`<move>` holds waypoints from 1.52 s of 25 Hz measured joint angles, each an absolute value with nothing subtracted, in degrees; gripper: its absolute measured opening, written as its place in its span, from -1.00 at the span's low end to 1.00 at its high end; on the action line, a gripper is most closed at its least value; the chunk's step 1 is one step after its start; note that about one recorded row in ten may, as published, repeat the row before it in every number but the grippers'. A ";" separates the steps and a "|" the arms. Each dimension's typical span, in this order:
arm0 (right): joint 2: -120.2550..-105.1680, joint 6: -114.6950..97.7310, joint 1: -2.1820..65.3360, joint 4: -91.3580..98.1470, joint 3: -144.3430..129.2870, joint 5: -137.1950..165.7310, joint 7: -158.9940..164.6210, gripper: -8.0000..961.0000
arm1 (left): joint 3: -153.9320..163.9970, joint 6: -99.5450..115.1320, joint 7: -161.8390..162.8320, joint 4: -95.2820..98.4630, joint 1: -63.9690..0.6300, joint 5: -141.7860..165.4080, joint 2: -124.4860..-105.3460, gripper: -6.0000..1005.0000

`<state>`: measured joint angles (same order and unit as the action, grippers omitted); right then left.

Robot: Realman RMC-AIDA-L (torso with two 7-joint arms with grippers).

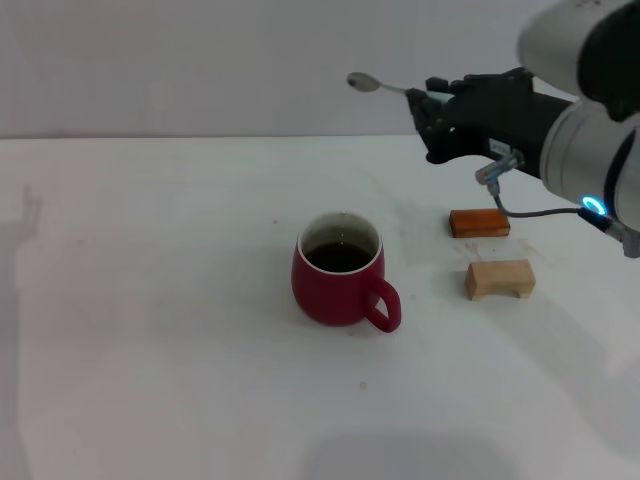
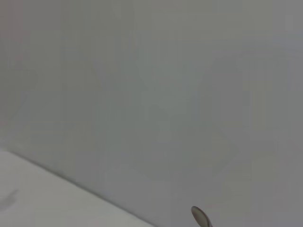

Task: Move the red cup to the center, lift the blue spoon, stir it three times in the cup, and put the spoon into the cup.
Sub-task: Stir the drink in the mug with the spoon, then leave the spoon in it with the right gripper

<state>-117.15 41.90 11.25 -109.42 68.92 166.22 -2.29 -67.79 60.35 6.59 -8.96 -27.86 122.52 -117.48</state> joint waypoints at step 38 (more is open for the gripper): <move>-118.62 82.18 34.79 -110.23 84.26 153.60 -8.96 -0.70 | -67.99 59.85 6.60 -8.87 -27.69 122.34 -117.60 0.67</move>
<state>-118.62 82.18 34.79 -110.23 84.26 153.60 -8.96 -67.99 59.85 6.60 -8.88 -27.69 122.34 -117.60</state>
